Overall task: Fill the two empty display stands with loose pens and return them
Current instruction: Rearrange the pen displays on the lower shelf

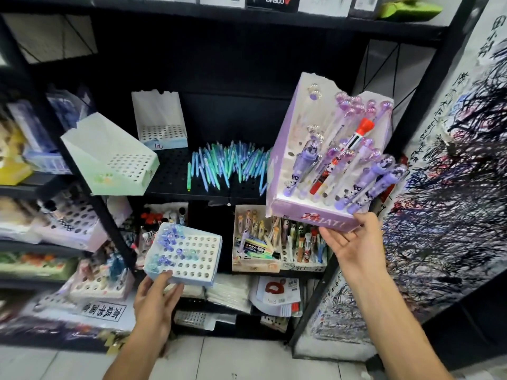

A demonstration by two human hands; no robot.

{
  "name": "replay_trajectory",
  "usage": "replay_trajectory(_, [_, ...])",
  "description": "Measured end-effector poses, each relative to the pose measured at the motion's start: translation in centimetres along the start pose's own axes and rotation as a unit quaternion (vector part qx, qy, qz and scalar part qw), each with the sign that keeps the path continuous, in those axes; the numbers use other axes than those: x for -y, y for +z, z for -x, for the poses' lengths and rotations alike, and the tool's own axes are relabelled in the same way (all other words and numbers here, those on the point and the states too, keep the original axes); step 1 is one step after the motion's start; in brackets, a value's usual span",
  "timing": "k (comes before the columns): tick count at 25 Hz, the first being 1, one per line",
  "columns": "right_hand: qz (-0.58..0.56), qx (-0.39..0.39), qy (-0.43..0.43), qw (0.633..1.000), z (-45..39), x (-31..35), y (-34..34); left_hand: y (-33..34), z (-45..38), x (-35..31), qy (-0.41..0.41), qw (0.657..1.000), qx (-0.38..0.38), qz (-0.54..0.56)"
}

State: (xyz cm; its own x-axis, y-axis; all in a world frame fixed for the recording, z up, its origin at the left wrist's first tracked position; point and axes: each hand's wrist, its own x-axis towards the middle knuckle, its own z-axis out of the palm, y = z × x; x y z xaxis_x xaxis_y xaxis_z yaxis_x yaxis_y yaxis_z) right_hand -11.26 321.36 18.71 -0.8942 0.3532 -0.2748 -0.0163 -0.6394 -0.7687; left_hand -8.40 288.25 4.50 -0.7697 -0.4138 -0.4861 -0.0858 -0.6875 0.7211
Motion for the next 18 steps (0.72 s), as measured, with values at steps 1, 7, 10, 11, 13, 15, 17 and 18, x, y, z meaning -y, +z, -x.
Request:
replay_trajectory(1, [0.006,0.005,0.014,1.0,1.4,-0.7,-0.2,-0.4,0.1,-0.4,0.0,1.0,-0.007,0.003])
replay_trajectory(7, [0.049,0.022,0.096,0.994,6.8,-7.5,-2.3,-4.8,0.7,-3.0,0.006,0.999,-0.04,0.014])
replay_trajectory(10, [0.052,0.022,0.131,0.99,8.2,-11.6,-3.8,-6.9,1.1,-3.5,0.002,0.998,-0.067,0.012])
replay_trajectory(11, [0.053,0.021,0.142,0.988,8.4,-13.0,-4.3,-7.6,1.2,-3.6,0.0,0.997,-0.074,0.01])
replay_trajectory(13, [0.056,0.012,0.162,0.985,8.6,-15.9,-5.1,-9.3,1.3,-3.8,-0.002,0.996,-0.083,0.013])
replay_trajectory(15, [0.064,-0.002,0.175,0.982,8.1,-18.7,-5.7,-11.0,1.2,-4.2,0.003,0.995,-0.101,0.02])
replay_trajectory(17, [0.087,-0.016,0.187,0.978,6.9,-21.5,-6.0,-12.7,0.7,-4.6,0.012,0.993,-0.117,0.03])
replay_trajectory(18, [0.101,-0.024,0.192,0.976,6.1,-22.7,-6.0,-13.4,0.6,-4.7,0.018,0.992,-0.122,0.03])
